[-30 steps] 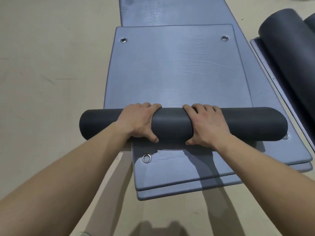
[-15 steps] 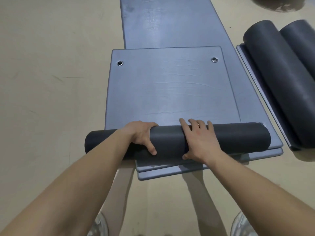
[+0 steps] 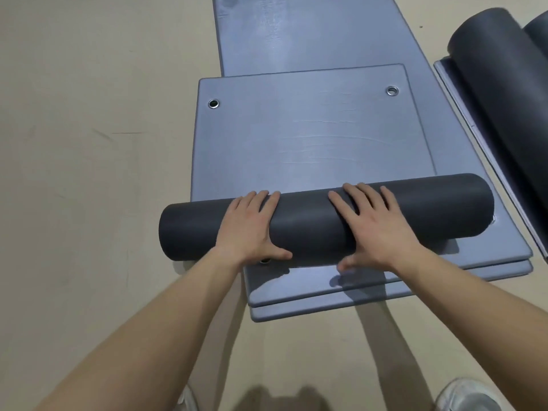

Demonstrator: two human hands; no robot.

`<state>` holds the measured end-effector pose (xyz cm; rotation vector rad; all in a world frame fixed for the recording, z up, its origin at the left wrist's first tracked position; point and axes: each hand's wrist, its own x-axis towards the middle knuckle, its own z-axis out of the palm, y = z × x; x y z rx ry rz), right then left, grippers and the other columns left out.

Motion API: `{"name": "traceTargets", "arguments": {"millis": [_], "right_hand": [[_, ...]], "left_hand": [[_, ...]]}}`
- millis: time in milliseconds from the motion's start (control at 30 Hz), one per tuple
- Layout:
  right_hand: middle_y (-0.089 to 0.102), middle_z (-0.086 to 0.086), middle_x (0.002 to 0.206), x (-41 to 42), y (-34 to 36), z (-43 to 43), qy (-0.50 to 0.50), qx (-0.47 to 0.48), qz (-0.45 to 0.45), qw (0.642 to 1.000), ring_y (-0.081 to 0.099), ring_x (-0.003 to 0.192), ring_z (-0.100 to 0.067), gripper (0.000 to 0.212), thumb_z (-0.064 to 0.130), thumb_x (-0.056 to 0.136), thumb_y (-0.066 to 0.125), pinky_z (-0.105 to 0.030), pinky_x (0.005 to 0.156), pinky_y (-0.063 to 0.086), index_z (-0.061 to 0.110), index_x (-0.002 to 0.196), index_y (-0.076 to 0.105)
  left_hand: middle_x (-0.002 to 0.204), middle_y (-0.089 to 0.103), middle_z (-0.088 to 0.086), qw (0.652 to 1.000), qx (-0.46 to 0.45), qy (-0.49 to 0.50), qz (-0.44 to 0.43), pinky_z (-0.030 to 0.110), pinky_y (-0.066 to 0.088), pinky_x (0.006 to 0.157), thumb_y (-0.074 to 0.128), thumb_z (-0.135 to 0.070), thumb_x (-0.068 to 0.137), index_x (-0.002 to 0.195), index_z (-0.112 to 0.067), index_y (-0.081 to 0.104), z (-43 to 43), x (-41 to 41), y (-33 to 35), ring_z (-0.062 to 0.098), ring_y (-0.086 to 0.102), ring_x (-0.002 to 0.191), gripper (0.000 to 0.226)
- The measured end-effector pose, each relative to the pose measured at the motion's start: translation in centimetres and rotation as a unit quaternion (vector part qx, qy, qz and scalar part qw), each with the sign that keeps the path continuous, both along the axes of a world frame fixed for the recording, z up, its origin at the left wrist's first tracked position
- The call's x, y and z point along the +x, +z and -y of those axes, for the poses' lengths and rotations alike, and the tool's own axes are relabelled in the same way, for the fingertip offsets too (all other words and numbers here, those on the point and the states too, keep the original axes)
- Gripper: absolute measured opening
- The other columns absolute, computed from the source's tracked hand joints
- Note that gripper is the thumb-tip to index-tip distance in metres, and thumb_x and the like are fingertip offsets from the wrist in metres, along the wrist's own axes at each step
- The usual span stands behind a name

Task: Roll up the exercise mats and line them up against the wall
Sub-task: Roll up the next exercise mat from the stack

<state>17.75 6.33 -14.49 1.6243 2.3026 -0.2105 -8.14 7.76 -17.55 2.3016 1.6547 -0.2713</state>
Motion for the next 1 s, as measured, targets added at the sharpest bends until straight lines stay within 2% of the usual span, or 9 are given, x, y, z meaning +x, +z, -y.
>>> {"name": "traceTargets", "arguments": {"millis": [67,200,400,533,633,733,867,933,1000], "right_hand": [[0.008,-0.012,0.169,0.3,-1.1,0.3,0.0,0.004,0.033,0.999,0.006,0.156,-0.035,0.153,0.087,0.046,0.077,-0.061,0.123,0.008,0.026,0.162,-0.001],[0.029,-0.003,0.162,0.2,-1.0,-4.1,-0.011,0.009,-0.01,1.0,0.029,0.148,-0.028,0.136,0.079,0.048,0.081,-0.053,0.121,0.017,0.033,0.157,0.013],[0.029,-0.006,0.161,0.2,-1.3,-6.9,0.011,-0.004,0.004,1.0,0.029,0.148,-0.031,0.142,0.081,0.049,0.079,-0.058,0.121,0.019,0.03,0.16,0.007],[0.049,-0.002,0.142,-0.6,0.0,-7.3,0.026,-0.006,0.012,1.0,0.055,0.121,-0.03,0.123,0.08,0.05,0.078,-0.049,0.104,0.043,0.032,0.15,0.025],[0.054,0.003,0.129,-0.9,2.0,-6.1,-0.006,-0.117,-0.014,0.993,0.061,0.109,-0.026,0.119,0.077,0.049,0.081,-0.043,0.092,0.051,0.035,0.148,0.031],[0.055,0.008,0.126,-0.7,3.1,-2.9,-0.031,-0.229,-0.04,0.972,0.059,0.114,-0.023,0.121,0.074,0.047,0.085,-0.042,0.096,0.05,0.036,0.15,0.033],[0.041,0.0,0.152,-0.8,1.7,2.7,-0.037,-0.095,-0.015,0.995,0.04,0.137,-0.027,0.131,0.078,0.053,0.078,-0.049,0.118,0.027,0.031,0.159,0.016],[0.035,-0.004,0.155,-1.1,0.9,4.6,-0.036,-0.03,-0.006,0.999,0.034,0.141,-0.03,0.133,0.076,0.052,0.08,-0.052,0.119,0.02,0.029,0.158,0.015],[0.037,-0.001,0.152,-1.3,0.8,3.6,-0.044,-0.034,-0.016,0.998,0.037,0.138,-0.028,0.129,0.075,0.051,0.08,-0.051,0.116,0.023,0.032,0.155,0.019]], "left_hand": [[0.162,0.034,-0.001,0.999,-0.033,-0.007,0.023,0.042,0.021,0.124,0.068,-0.088,0.059,0.161,-0.024,0.02,-2.3,-0.3,0.7,0.023,0.033,0.147,0.129],[0.167,0.022,0.006,0.998,0.047,-0.028,-0.038,0.055,0.015,0.125,0.07,-0.085,0.063,0.163,-0.022,0.01,-2.0,0.9,0.0,0.034,0.02,0.153,0.132],[0.147,0.047,0.004,0.986,0.15,-0.055,-0.039,0.047,0.036,0.106,0.079,-0.068,0.053,0.154,-0.025,0.028,-3.8,0.7,-1.5,0.032,0.051,0.126,0.121],[0.14,0.052,0.0,0.993,0.091,-0.054,-0.044,0.044,0.039,0.103,0.077,-0.068,0.055,0.15,-0.029,0.029,-4.6,1.0,0.2,0.03,0.056,0.116,0.113],[0.134,0.056,-0.002,0.997,-0.01,-0.067,-0.046,0.041,0.046,0.096,0.078,-0.069,0.056,0.15,-0.032,0.029,-3.9,1.1,2.1,0.028,0.058,0.11,0.113],[0.129,0.058,-0.004,0.985,-0.151,-0.076,-0.033,0.044,0.052,0.094,0.082,-0.07,0.056,0.152,-0.035,0.027,-1.5,0.9,3.4,0.025,0.059,0.11,0.116],[0.135,0.058,-0.005,0.972,-0.223,-0.067,-0.018,0.047,0.05,0.101,0.087,-0.067,0.055,0.153,-0.037,0.027,-1.5,1.1,3.9,0.025,0.058,0.118,0.119],[0.139,0.056,-0.004,0.968,-0.245,-0.054,-0.009,0.047,0.046,0.106,0.09,-0.066,0.055,0.154,-0.038,0.027,-2.4,1.1,4.1,0.026,0.056,0.122,0.12],[0.146,0.051,-0.003,0.98,-0.188,-0.055,-0.022,0.047,0.036,0.114,0.085,-0.073,0.057,0.157,-0.037,0.022,-1.7,1.1,4.2,0.027,0.054,0.128,0.124]]}}
